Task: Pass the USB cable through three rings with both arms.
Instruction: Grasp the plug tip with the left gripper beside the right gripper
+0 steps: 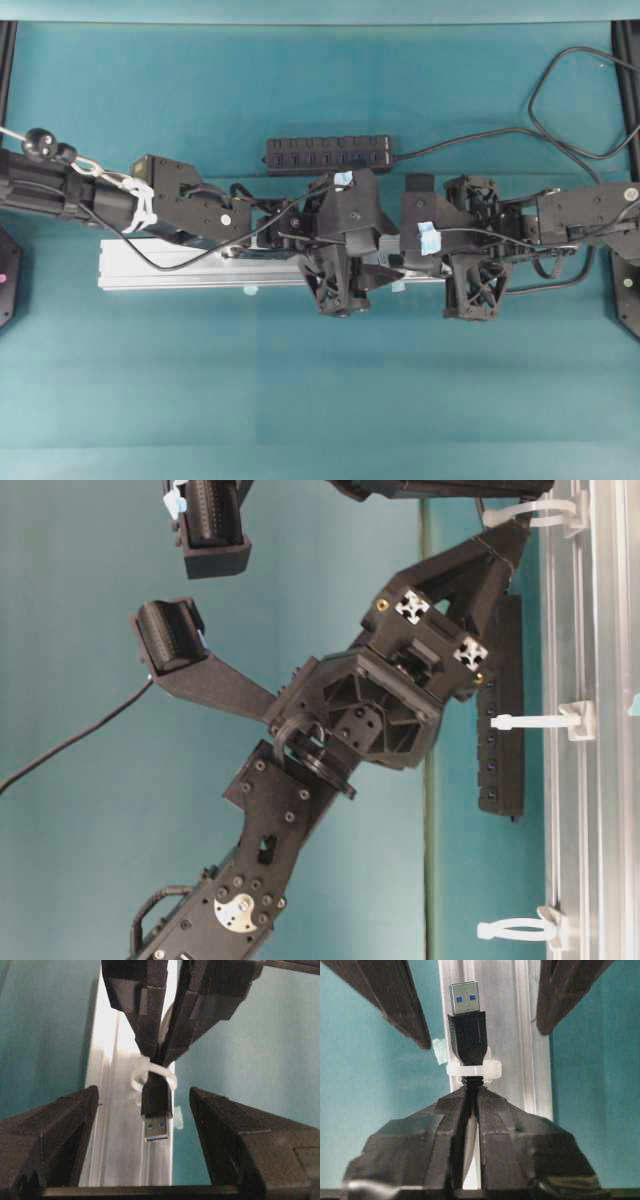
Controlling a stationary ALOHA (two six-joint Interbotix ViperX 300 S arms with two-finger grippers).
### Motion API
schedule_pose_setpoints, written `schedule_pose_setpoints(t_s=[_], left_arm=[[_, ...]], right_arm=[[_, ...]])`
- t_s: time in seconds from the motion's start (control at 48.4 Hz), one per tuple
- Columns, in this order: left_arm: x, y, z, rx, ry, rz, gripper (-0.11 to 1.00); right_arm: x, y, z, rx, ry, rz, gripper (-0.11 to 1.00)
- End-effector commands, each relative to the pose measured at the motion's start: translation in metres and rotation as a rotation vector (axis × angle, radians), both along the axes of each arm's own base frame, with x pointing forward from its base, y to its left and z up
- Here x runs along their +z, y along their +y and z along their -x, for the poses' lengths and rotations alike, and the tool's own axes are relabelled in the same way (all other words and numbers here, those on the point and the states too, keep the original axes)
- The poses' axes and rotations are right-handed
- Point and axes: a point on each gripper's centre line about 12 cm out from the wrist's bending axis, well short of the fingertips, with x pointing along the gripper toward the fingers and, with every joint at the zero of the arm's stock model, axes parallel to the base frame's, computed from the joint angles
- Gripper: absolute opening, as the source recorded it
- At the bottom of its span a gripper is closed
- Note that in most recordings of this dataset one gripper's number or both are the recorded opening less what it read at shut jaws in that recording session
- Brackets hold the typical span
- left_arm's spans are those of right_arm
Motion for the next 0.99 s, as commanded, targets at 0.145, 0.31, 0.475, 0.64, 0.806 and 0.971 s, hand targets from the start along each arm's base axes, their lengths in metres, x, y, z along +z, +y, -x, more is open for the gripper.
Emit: schedule_pose_setpoints(t_s=[0.145, 0.31, 0.475, 0.64, 0.806, 0.971], left_arm=[[-0.002, -0.001, -0.001, -0.002, 0.018, 0.002, 0.77], [-0.008, -0.003, 0.001, -0.005, 0.055, 0.003, 0.76], [-0.007, -0.002, 0.0, -0.003, 0.049, 0.003, 0.76], [-0.008, -0.003, -0.001, -0.005, 0.049, 0.003, 0.76], [-0.005, -0.003, -0.002, -0.005, 0.029, 0.002, 0.76], [-0.004, -0.003, -0.003, -0.004, 0.017, 0.003, 0.76]], right_arm=[[0.007, 0.0, -0.002, -0.005, -0.028, -0.002, -0.08], [0.007, 0.0, -0.002, -0.004, -0.028, -0.001, -0.08], [0.007, 0.0, -0.002, -0.005, -0.028, -0.002, -0.08], [0.007, 0.0, -0.002, -0.005, -0.026, -0.002, -0.08], [0.006, 0.0, -0.001, -0.005, -0.025, -0.002, -0.08], [0.006, 0.0, 0.0, -0.005, -0.023, -0.002, -0.08]])
